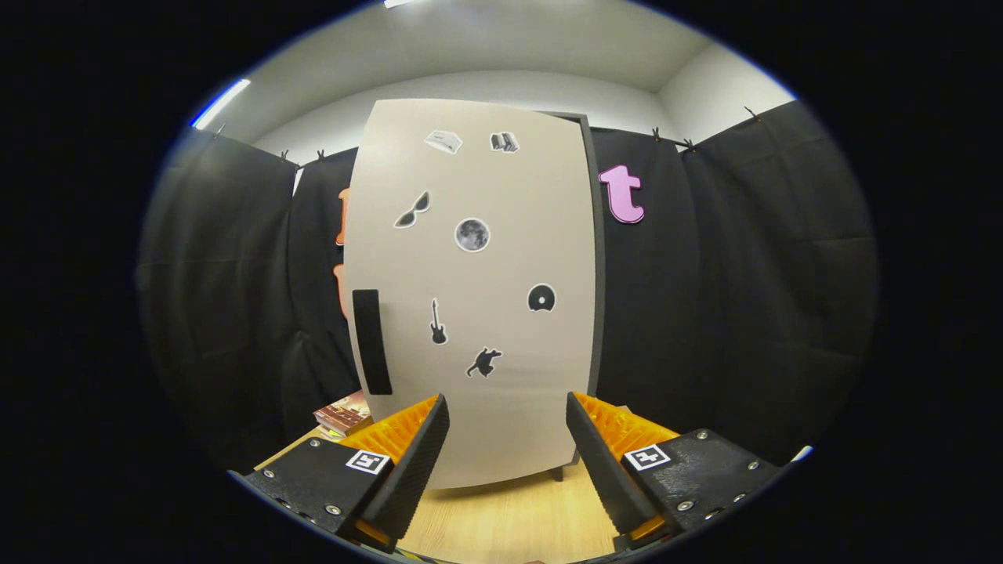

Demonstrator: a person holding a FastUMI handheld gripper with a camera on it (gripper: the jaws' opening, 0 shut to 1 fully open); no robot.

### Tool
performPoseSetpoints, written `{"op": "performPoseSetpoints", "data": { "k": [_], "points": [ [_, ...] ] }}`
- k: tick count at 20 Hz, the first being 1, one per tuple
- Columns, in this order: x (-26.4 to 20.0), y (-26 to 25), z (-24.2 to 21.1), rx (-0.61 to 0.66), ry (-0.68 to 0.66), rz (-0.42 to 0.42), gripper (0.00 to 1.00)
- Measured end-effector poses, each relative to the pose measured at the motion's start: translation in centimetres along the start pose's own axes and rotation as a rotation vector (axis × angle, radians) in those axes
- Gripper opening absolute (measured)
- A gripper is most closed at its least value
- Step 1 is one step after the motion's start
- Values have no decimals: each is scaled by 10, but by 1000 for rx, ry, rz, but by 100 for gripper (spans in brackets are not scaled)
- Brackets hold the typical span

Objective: Open the shoe cabinet door, grab the shoes and put them into the shoe cabinet, then close the shoe cabinet door.

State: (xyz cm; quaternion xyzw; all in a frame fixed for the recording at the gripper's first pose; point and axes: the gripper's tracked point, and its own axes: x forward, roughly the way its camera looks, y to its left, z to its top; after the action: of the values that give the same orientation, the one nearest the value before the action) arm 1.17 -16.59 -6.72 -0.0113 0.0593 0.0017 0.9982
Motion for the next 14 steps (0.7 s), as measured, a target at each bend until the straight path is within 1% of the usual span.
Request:
{"op": "performPoseSetpoints", "data": {
  "k": [7, 14],
  "points": [
    [-22, -15, 14, -28, -26, 12, 93],
    [-30, -14, 9, -23, -17, 48, 93]
  ]
}}
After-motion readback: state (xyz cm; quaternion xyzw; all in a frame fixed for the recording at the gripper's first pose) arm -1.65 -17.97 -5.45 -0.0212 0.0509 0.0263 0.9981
